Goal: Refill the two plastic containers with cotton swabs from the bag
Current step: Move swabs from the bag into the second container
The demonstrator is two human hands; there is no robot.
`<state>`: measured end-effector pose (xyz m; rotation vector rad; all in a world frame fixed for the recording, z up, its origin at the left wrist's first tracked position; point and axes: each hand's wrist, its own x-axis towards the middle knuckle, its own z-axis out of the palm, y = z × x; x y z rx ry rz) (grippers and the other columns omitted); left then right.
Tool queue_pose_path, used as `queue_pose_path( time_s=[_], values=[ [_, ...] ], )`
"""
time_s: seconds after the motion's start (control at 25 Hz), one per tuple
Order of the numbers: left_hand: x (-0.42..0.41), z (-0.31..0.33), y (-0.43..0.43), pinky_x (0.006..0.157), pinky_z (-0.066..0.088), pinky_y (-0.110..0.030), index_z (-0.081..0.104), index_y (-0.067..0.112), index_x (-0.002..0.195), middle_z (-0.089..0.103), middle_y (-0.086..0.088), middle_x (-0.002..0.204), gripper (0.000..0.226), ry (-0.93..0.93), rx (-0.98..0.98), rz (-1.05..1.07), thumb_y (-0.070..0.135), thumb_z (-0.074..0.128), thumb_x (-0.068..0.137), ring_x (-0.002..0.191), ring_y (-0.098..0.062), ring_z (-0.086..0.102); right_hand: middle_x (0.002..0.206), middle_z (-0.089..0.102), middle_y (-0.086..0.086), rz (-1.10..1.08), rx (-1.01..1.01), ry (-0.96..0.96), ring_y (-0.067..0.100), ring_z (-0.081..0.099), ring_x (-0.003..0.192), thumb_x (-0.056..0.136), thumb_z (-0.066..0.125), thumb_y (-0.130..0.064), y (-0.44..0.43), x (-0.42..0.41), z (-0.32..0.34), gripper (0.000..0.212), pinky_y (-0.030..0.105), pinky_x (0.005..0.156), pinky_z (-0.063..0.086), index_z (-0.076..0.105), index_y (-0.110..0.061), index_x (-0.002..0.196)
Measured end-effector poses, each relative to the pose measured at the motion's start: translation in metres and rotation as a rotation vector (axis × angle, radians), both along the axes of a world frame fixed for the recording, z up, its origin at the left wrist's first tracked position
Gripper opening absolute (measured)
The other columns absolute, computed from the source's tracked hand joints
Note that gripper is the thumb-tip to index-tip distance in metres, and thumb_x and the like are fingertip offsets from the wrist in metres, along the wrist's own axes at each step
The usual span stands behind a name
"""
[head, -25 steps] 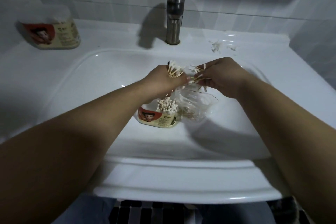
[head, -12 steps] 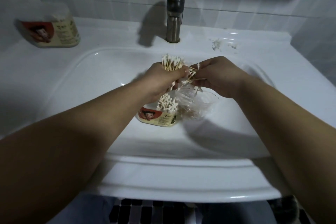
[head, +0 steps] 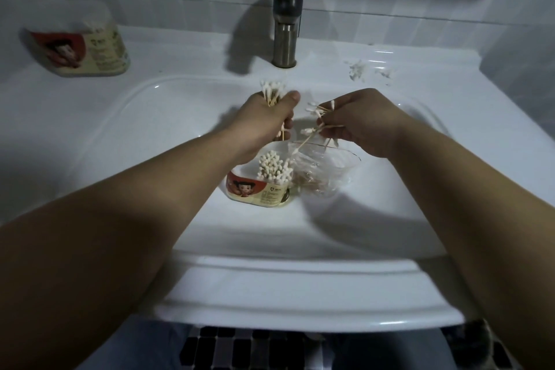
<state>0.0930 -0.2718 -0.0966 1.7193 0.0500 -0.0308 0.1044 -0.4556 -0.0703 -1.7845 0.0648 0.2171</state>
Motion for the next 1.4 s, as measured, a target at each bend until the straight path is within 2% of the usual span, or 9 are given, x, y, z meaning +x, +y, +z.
queue_pose_path(
  time_s=[0.12, 0.36, 0.52, 0.64, 0.76, 0.92, 1.0, 1.2, 1.4],
  values=[
    [-0.003, -0.005, 0.001, 0.090, 0.061, -0.046, 0.074, 0.014, 0.104, 0.078, -0.002, 0.097, 0.025, -0.072, 0.198, -0.157, 0.036, 0.069, 0.095, 0.094, -0.021, 0.075, 0.097, 0.070, 0.027, -0.010, 0.041, -0.003, 0.034, 0.072, 0.082, 0.087, 0.064, 0.016, 0.000, 0.000, 0.000, 0.016, 0.030, 0.072, 0.062, 0.067, 0.020, 0.102],
    [-0.008, -0.004, -0.004, 0.088, 0.062, -0.044, 0.074, 0.018, 0.103, 0.077, -0.003, 0.099, 0.026, -0.051, 0.133, -0.218, 0.002, 0.080, 0.083, 0.094, -0.022, 0.075, 0.106, 0.071, 0.027, -0.002, 0.235, 0.028, 0.025, 0.074, 0.075, 0.090, 0.059, 0.017, 0.003, -0.003, 0.002, 0.019, 0.024, 0.066, 0.059, 0.063, 0.022, 0.108],
    [-0.005, -0.005, -0.001, 0.092, 0.060, -0.048, 0.071, 0.018, 0.100, 0.076, -0.002, 0.093, 0.014, -0.089, 0.232, -0.219, 0.007, 0.067, 0.093, 0.087, -0.020, 0.074, 0.108, 0.068, 0.029, -0.066, 0.215, -0.002, 0.024, 0.074, 0.072, 0.088, 0.065, 0.016, 0.000, 0.002, 0.001, 0.028, 0.025, 0.067, 0.060, 0.057, 0.028, 0.112],
    [-0.002, -0.003, -0.002, 0.079, 0.059, -0.047, 0.061, 0.024, 0.096, 0.070, -0.005, 0.093, 0.018, -0.044, 0.196, -0.149, 0.009, 0.052, 0.098, 0.074, -0.020, 0.063, 0.103, 0.067, 0.023, -0.126, 0.222, -0.052, 0.023, 0.074, 0.071, 0.087, 0.068, 0.014, -0.003, 0.006, 0.001, 0.028, 0.024, 0.068, 0.060, 0.057, 0.027, 0.109],
    [0.001, -0.003, -0.001, 0.065, 0.048, -0.039, 0.065, 0.023, 0.101, 0.067, -0.003, 0.083, 0.009, -0.044, 0.225, -0.093, 0.027, 0.058, 0.097, 0.068, -0.021, 0.057, 0.105, 0.066, 0.023, -0.123, 0.238, -0.070, 0.026, 0.072, 0.078, 0.089, 0.066, 0.014, -0.001, 0.004, 0.000, 0.020, 0.023, 0.068, 0.059, 0.061, 0.024, 0.106],
    [0.002, -0.007, -0.003, 0.061, 0.046, -0.032, 0.069, 0.004, 0.102, 0.053, 0.000, 0.063, 0.048, 0.037, 0.163, -0.038, 0.051, 0.071, 0.090, 0.055, -0.016, 0.051, 0.099, 0.072, 0.022, 0.044, 0.200, -0.077, 0.026, 0.071, 0.080, 0.090, 0.064, 0.013, 0.007, -0.001, -0.004, 0.012, 0.025, 0.072, 0.059, 0.069, 0.017, 0.100],
    [0.003, -0.009, -0.003, 0.059, 0.043, -0.030, 0.069, 0.000, 0.109, 0.053, 0.001, 0.061, 0.052, 0.069, 0.058, -0.022, 0.047, 0.077, 0.086, 0.053, -0.013, 0.049, 0.092, 0.073, 0.018, 0.122, 0.169, -0.086, 0.022, 0.070, 0.077, 0.091, 0.065, 0.011, 0.010, -0.004, -0.005, 0.013, 0.024, 0.071, 0.058, 0.071, 0.014, 0.102],
    [0.002, -0.009, -0.003, 0.049, 0.038, -0.024, 0.070, 0.009, 0.103, 0.056, -0.003, 0.074, 0.028, 0.126, -0.123, 0.020, 0.030, 0.079, 0.088, 0.057, -0.012, 0.047, 0.094, 0.075, 0.018, 0.262, 0.018, -0.170, 0.021, 0.069, 0.076, 0.097, 0.061, 0.004, 0.015, -0.011, -0.005, 0.017, 0.026, 0.073, 0.058, 0.073, 0.009, 0.108],
    [-0.002, 0.000, -0.005, 0.047, 0.037, -0.022, 0.068, 0.014, 0.100, 0.056, -0.002, 0.075, 0.027, 0.241, -0.279, 0.072, 0.037, 0.078, 0.089, 0.058, -0.010, 0.046, 0.105, 0.071, 0.030, 0.349, -0.069, -0.249, 0.030, 0.069, 0.080, 0.100, 0.055, 0.002, 0.015, -0.015, -0.001, 0.021, 0.044, 0.085, 0.062, 0.072, 0.001, 0.111]
  ],
)
